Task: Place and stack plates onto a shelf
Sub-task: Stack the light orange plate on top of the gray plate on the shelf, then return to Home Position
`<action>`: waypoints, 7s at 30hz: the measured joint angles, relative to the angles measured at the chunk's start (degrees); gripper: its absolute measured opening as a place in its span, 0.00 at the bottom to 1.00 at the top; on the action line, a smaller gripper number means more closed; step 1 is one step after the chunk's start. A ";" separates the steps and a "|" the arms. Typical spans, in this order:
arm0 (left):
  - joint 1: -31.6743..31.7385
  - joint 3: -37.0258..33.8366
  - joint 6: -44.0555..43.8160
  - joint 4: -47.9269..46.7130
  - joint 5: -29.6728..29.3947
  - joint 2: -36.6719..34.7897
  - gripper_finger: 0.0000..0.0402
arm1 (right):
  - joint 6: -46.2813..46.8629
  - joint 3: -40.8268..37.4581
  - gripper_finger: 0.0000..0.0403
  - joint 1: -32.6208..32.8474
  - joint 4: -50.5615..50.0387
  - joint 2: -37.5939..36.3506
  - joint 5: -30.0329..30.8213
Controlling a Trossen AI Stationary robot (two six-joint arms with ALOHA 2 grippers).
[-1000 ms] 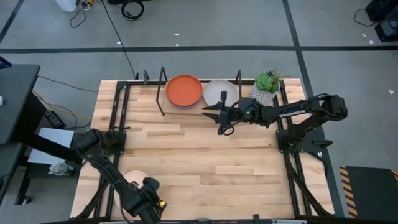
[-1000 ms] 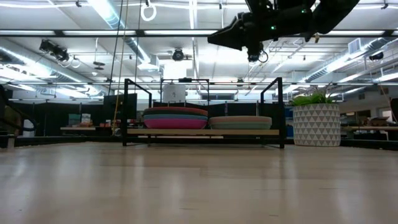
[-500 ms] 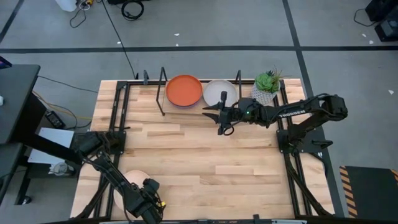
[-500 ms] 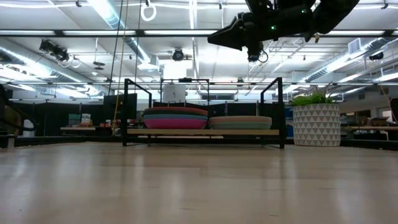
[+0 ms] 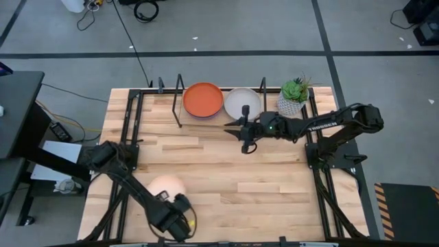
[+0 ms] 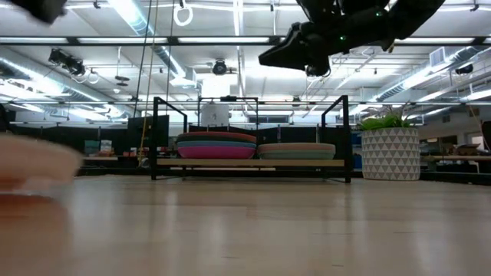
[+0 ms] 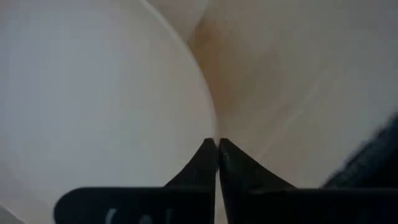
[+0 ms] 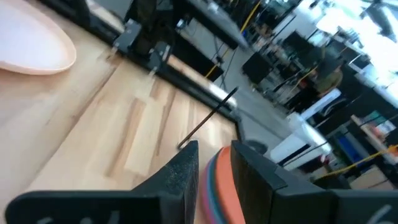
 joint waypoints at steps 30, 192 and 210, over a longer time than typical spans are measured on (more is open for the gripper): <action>22.53 8.32 90.37 -22.75 -30.84 -0.25 0.03 | 36.70 0.00 0.24 21.23 -30.37 -0.09 11.51; 47.94 -52.43 88.34 55.88 -7.86 -62.15 0.02 | 43.76 -26.25 0.03 23.21 -28.25 -60.29 25.41; 45.21 -70.20 80.71 57.63 -8.19 -89.82 0.02 | 49.38 -32.90 0.03 23.17 -30.26 -68.27 25.79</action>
